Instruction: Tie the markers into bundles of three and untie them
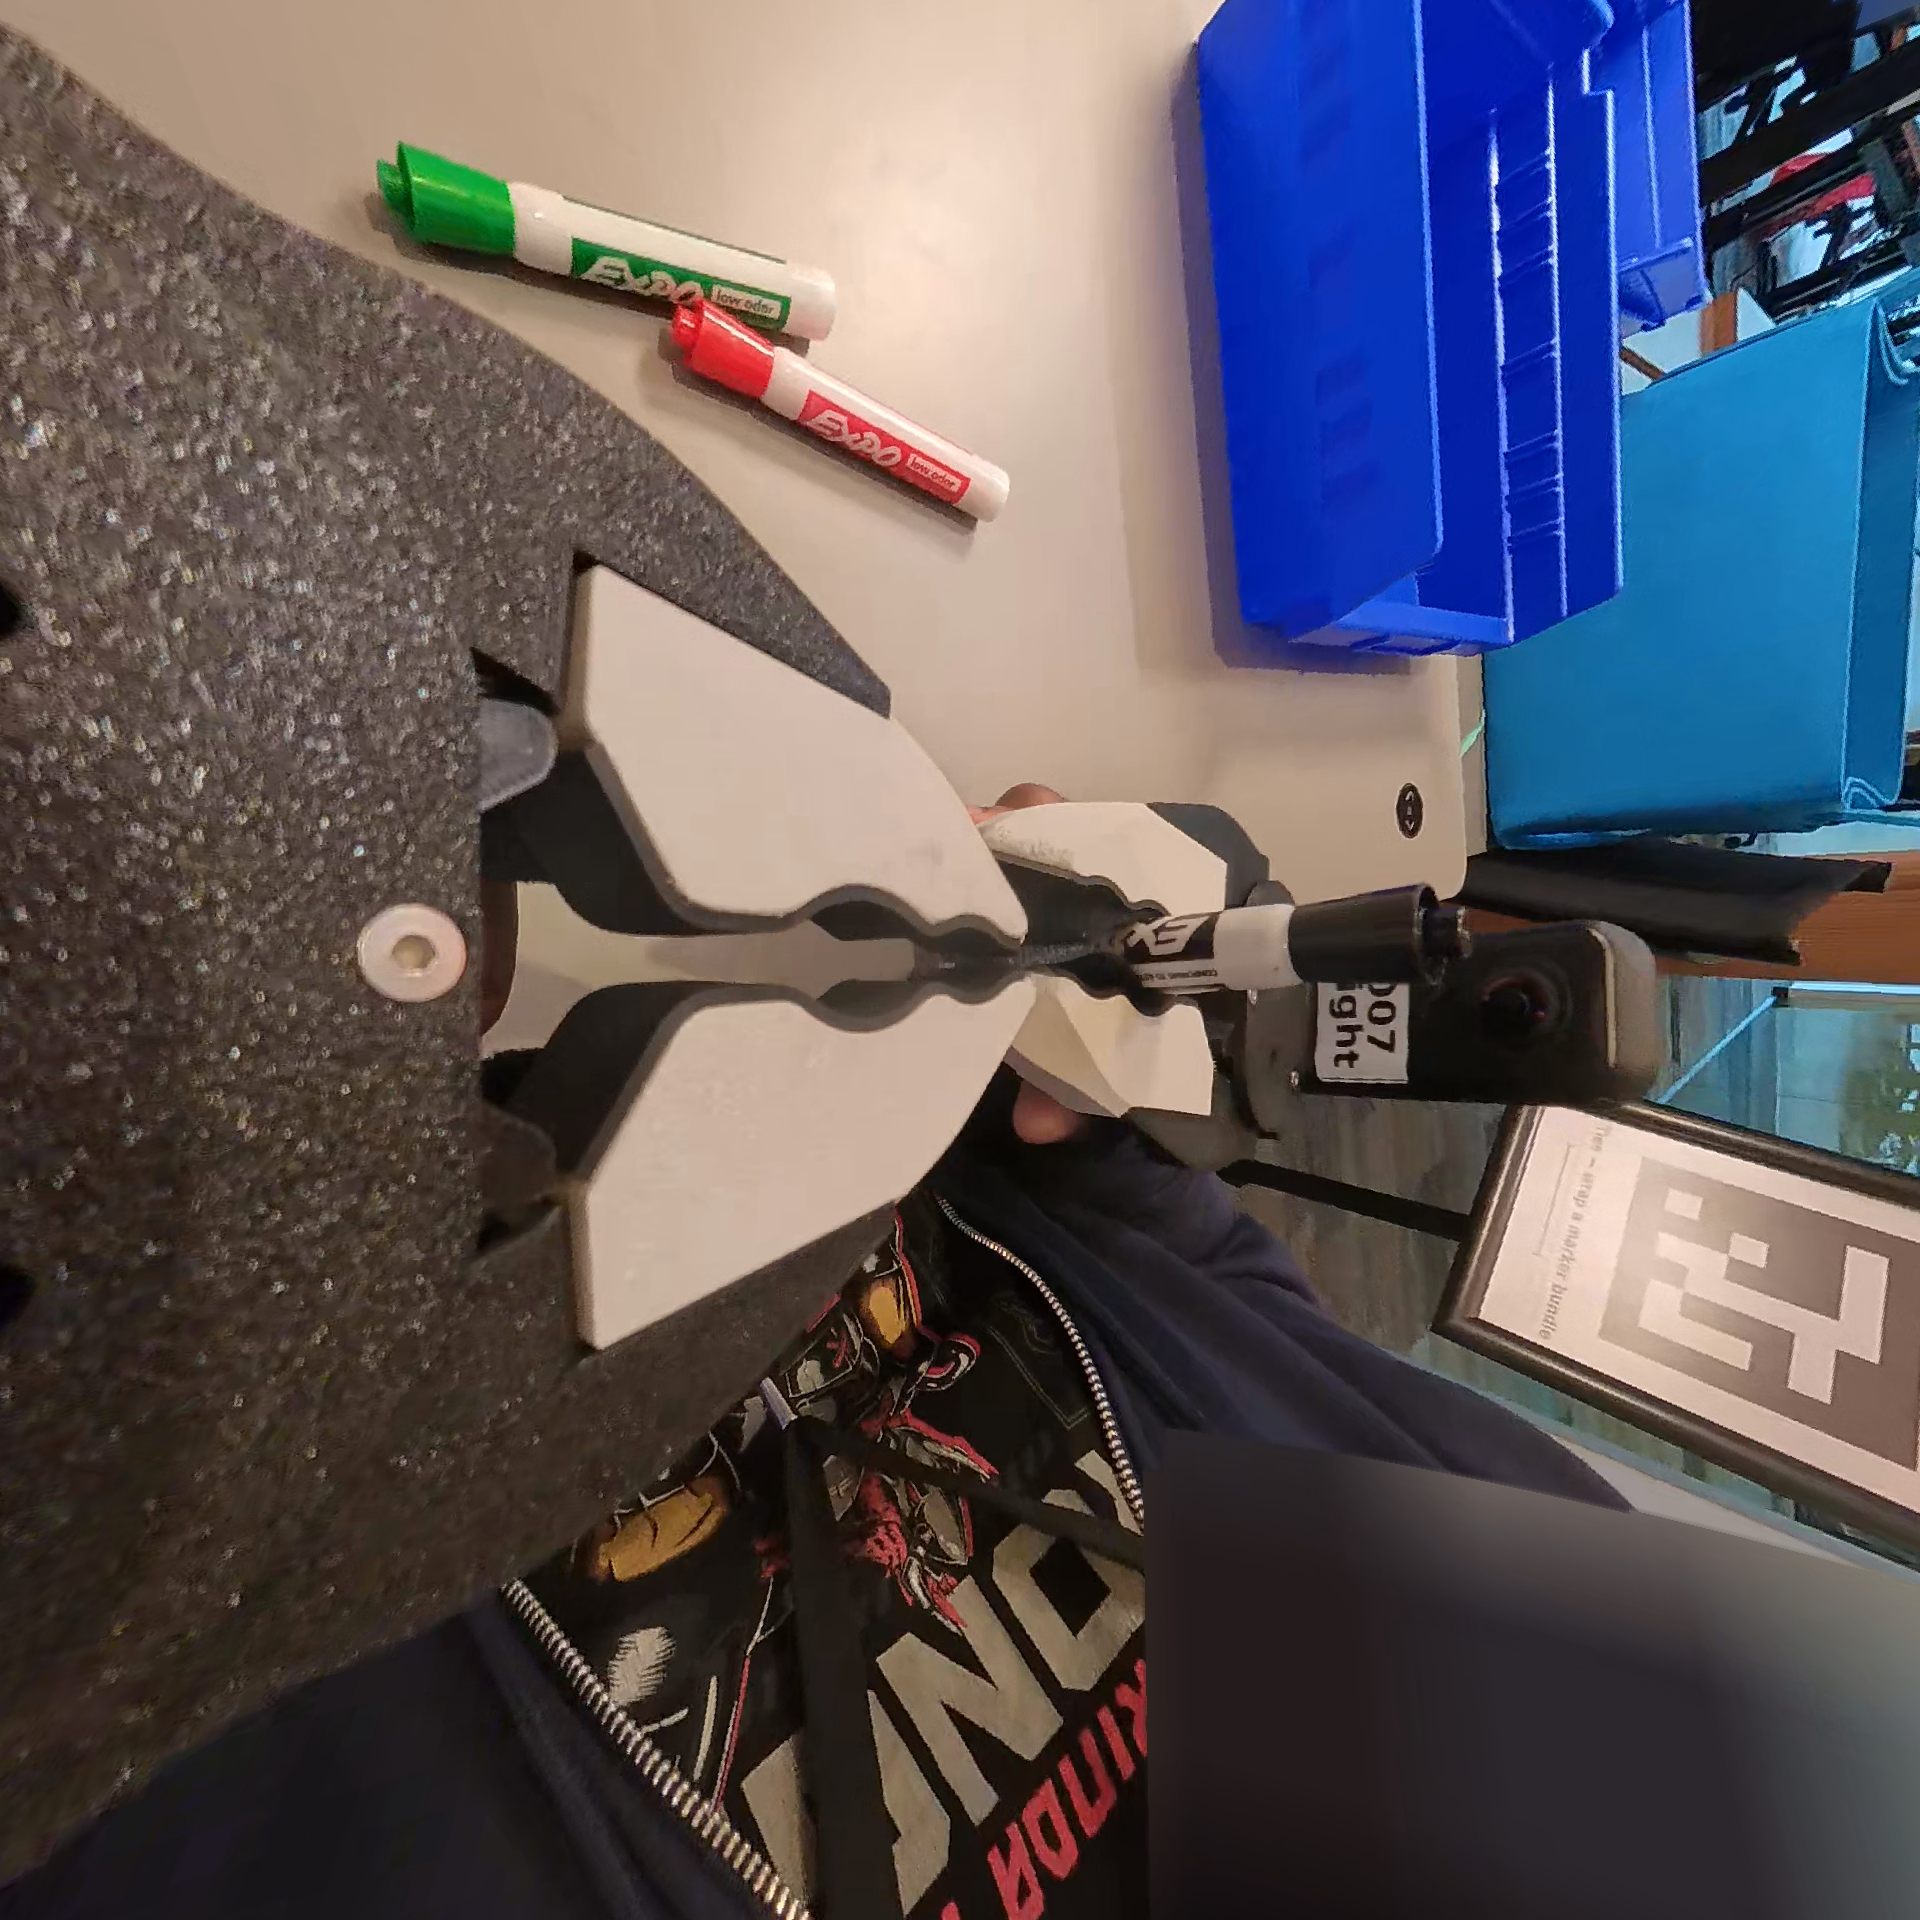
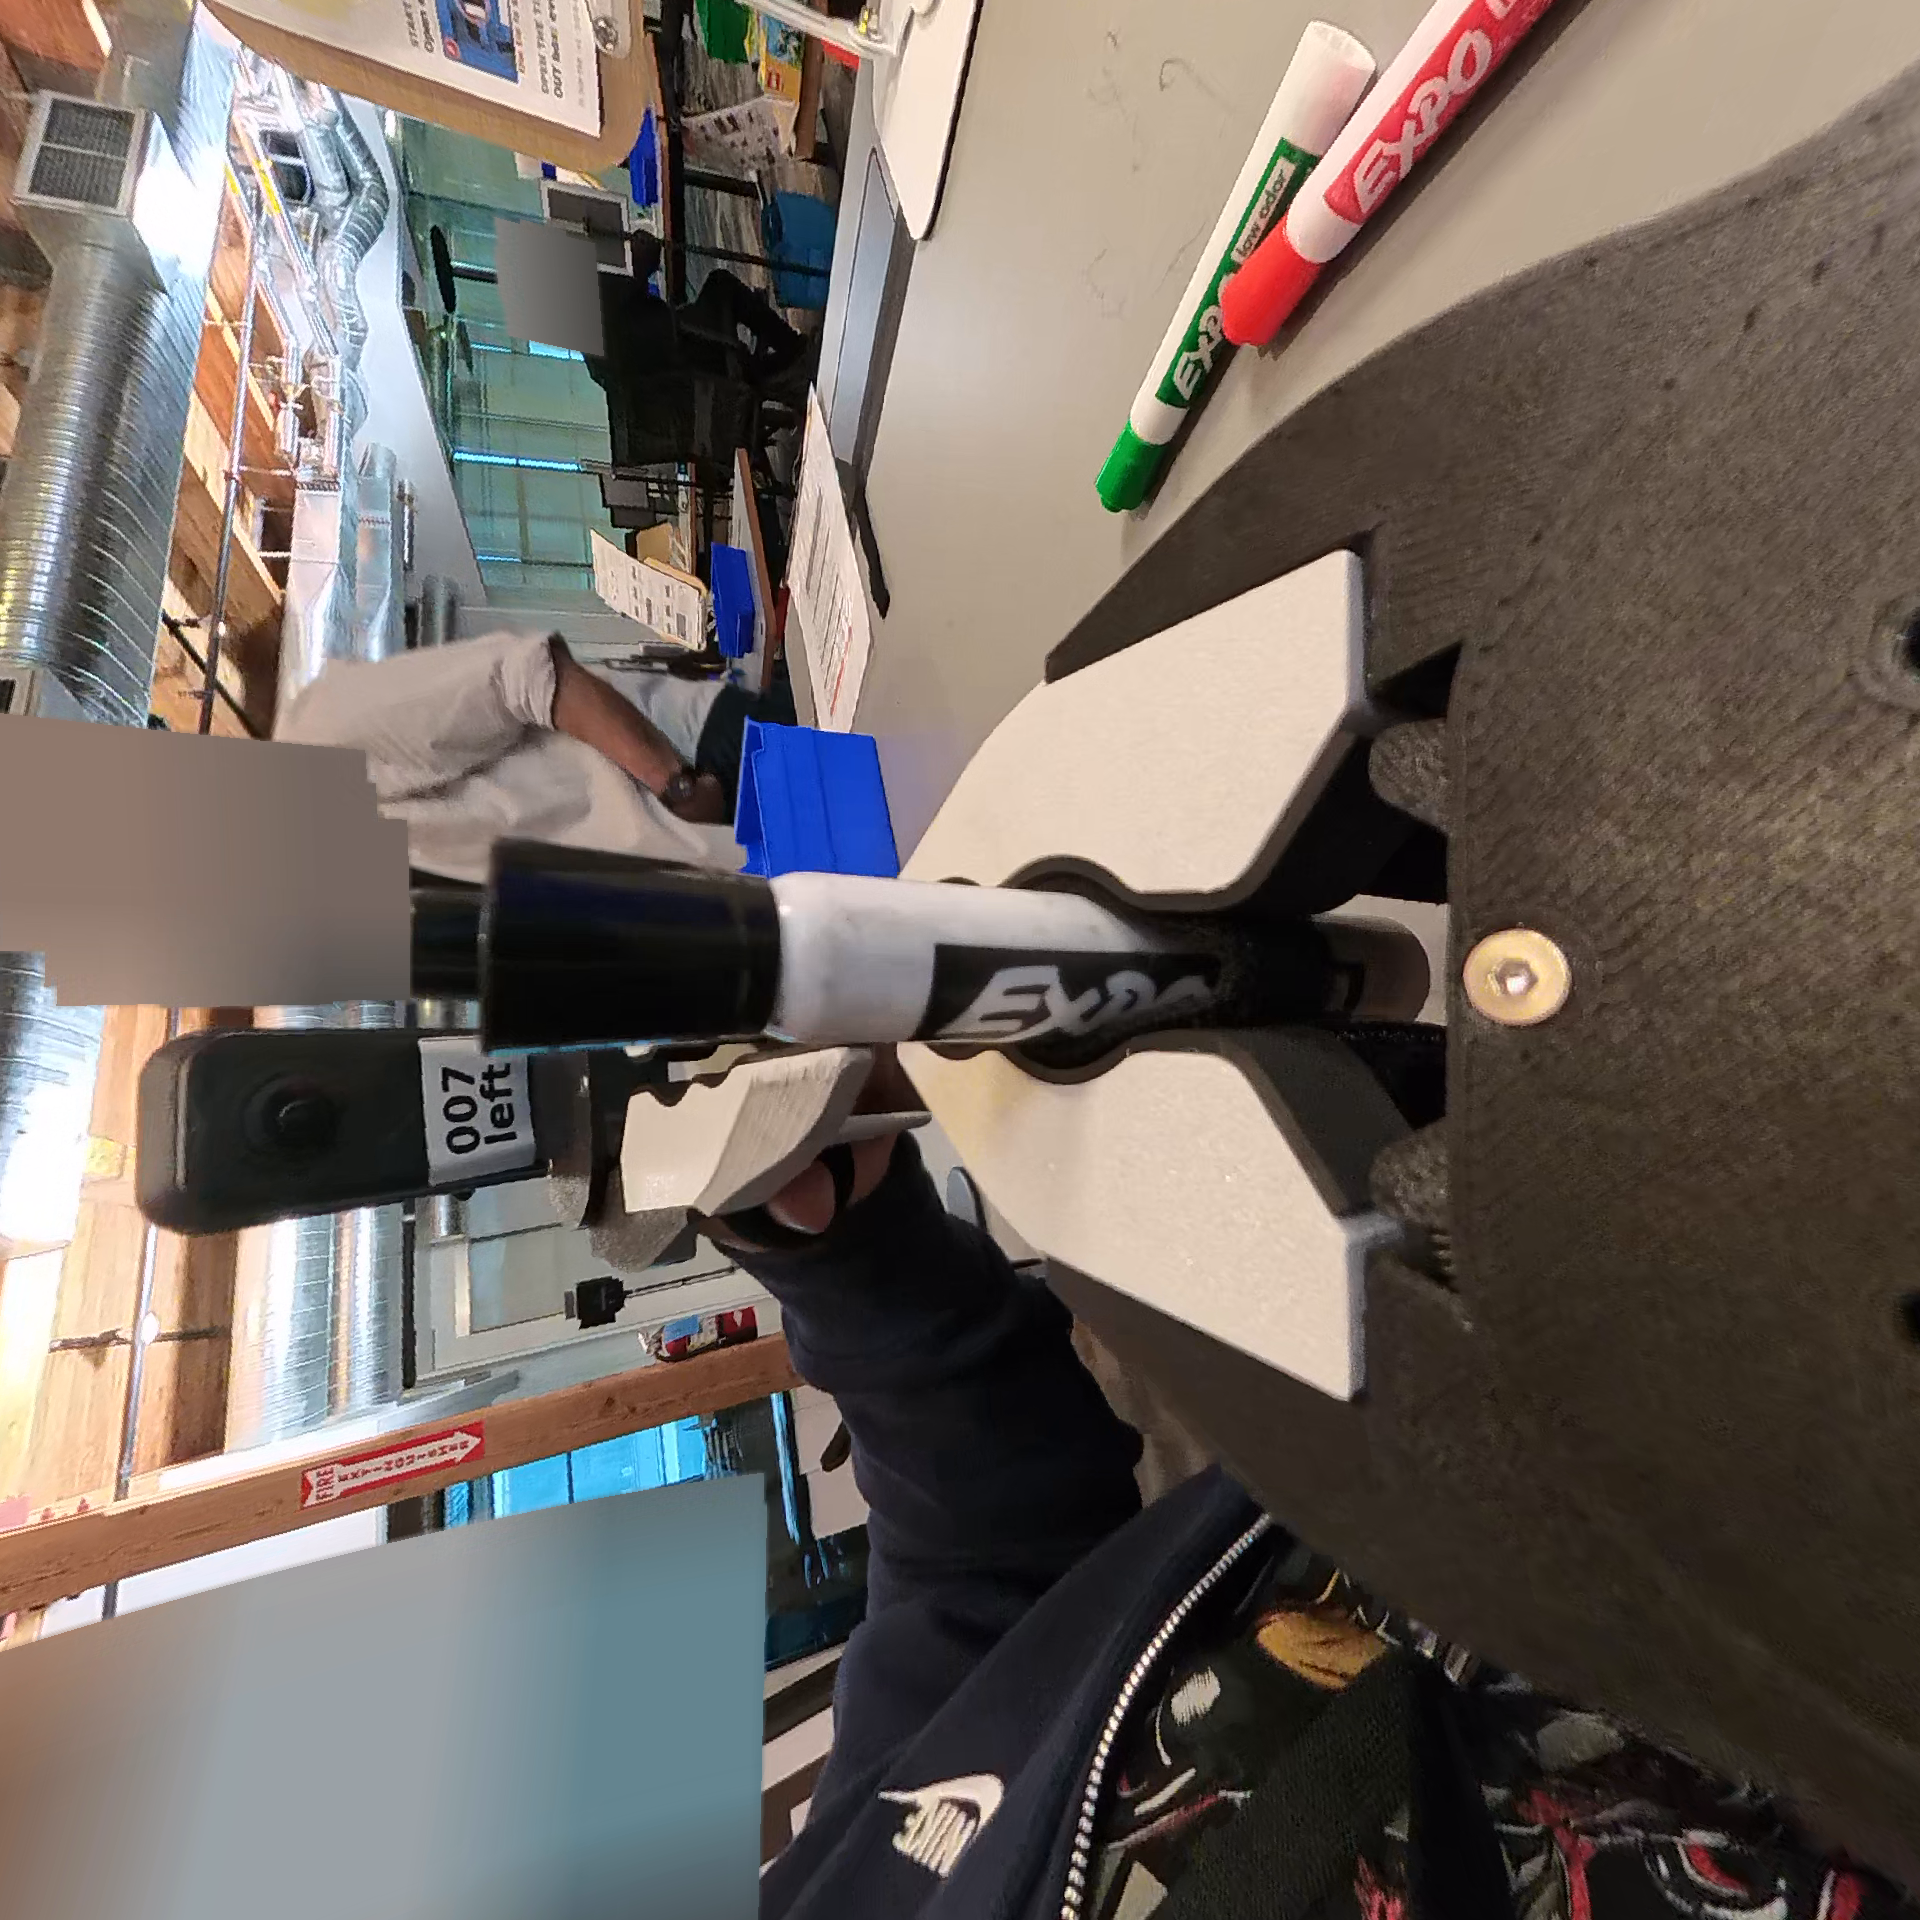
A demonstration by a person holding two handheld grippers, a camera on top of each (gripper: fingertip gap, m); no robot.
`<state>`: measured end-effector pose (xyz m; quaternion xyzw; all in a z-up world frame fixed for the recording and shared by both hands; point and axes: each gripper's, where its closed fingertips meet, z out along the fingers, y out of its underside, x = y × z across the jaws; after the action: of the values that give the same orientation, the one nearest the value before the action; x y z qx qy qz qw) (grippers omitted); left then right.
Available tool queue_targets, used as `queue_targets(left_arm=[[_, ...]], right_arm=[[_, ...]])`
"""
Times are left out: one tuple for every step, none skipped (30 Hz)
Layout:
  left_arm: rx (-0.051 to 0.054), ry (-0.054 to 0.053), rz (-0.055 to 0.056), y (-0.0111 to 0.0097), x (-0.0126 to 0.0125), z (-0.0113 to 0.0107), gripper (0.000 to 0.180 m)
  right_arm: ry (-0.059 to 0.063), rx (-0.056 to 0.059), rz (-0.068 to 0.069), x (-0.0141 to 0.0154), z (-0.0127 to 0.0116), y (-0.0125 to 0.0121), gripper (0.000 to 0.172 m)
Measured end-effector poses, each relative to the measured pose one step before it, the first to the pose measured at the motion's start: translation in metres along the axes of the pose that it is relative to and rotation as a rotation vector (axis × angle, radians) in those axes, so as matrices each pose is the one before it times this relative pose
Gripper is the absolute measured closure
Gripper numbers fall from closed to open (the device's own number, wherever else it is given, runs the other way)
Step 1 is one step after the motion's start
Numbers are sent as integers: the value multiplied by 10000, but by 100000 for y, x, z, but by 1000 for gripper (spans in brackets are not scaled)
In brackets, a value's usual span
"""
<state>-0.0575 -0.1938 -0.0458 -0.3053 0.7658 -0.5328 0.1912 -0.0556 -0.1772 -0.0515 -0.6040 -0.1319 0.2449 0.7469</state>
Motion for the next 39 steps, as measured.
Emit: queue_targets(left_arm=[[10, -10, 17, -115, -32, 21, 179], [13, -44, 32, -125, -51, 14, 179], [27, -73, 19, -139, -93, 11, 179], [38, -77, -22, -134, -98, 24, 179], [21, -102, -63, -70, -158, 11, 179], [-6, -182, -98, 12, -295, 7, 179], [-29, -243, -139, 112, -409, -4, 178], [-21, -270, -175, 150, -492, -48, 177], [20, -208, -174, 123, -429, -95, 174], [78, -164, -167, 87, -377, -137, 172], [120, -154, -154, 53, -342, -144, 169], [158, -109, -132, 17, -253, -131, 169], [186, -65, -111, -7, -161, -99, 168], [171, -84, -71, 13, -152, -47, 168], [132, -141, 3, 47, -185, -8, 168], [96, -151, 84, 74, -152, 20, 166], [72, -153, 154, 57, -113, 37, 165], [63, -167, 215, 29, -98, 53, 165], [67, -174, 284, -24, -63, 50, 164], [92, -203, 348, -86, -67, 45, 163], [153, -264, 416, -213, -121, 5, 162], [203, -327, 471, -295, -207, -37, 161], [191, -333, 498, -283, -224, -61, 160], [171, -351, 496, -283, -299, -72, 159], [154, -347, 469, -255, -349, -63, 157], [140, -296, 409, -209, -340, -48, 156], [127, -247, 353, -130, -311, -18, 154], [117, -221, 322, 3, -310, -16, 152], [96, -168, 289, 148, -253, 6, 150], [65, -140, 232, 312, -250, 14, 149], [40, -107, 163, 424, -220, 15, 147], [31, -59, 71, 459, -189, -6, 147], [47, -10, -4, 428, -151, -18, 146], [24, 23, -57, 417, -124, -16, 146], [-6, -19, -73, 388, -192, -15, 146], [-34, -27, -54, 396, -214, 12, 146], [-58, -40, -68, 419, -211, 53, 146], [-77, -13, -108, 402, -141, 92, 146], [-118, 42, -92, 370, 3, 140, 145]], right_arm=[[-13, 82, 125, 27, -3, -95, 147], [-4, 77, 139, 50, -4, -112, 151], [-9, 71, 188, 50, -1, -101, 152], [-19, 53, 246, 63, 4, -88, 152], [5, 4, 261, 113, 21, -32, 152], [55, -80, 224, 173, 19, 60, 152], [128, -149, 138, 258, 8, 96, 152], [165, -192, 15, 285, -24, 98, 152], [133, -241, -117, 231, -63, 100, 152], [105, -275, -230, 190, -97, 96, 152], [121, -257, -325, 247, -128, 45, 147], [158, -216, -413, 306, -144, -1, 152], [193, -219, -476, 377, -129, -2, 153], [199, -235, -533, 411, -92, -8, 153], [189, -224, -630, 396, -87, -66, 153], [211, -211, -737, 432, -51, -151, 153], [231, -189, -826, 475, -44, -203, 153], [183, -183, -831, 447, 0, -233, 152], [137, -138, -802, 403, 46, -258, 153], [112, -120, -766, 396, 107, -205, 153], [142, -113, -752, 426, 192, -120, 153], [184, -70, -785, 462, 242, -42, 153], [194, -16, -802, 422, 310, 16, 153], [205, 70, -797, 365, 330, 30, 153], [193, 131, -765, 273, 355, 60, 153], [195, 143, -725, 183, 373, 130, 153], [154, 135, -677, 44, 373, 172, 153], [81, 230, -667, -147, 333, 75, 153], [38, 246, -626, -276, 294, 74, 153], [59, 156, -549, -279, 316, 169, 153], [40, 67, -406, -256, 334, 258, 153], [-38, -10, -203, -302, 334, 321, 153], [-71, -14, -76, -305, 289, 292, 153], [-47, 34, -11, -273, 207, 201, 152], [-75, 75, 17, -327, 119, 118, 152], [-56, 27, 17, -325, 97, 150, 152], [-9, -23, -17, -308, 79, 205, 152], [-27, -64, -45, -349, 92, 230, 151], [-19, -57, -26, -322, 80, 210, 151]])
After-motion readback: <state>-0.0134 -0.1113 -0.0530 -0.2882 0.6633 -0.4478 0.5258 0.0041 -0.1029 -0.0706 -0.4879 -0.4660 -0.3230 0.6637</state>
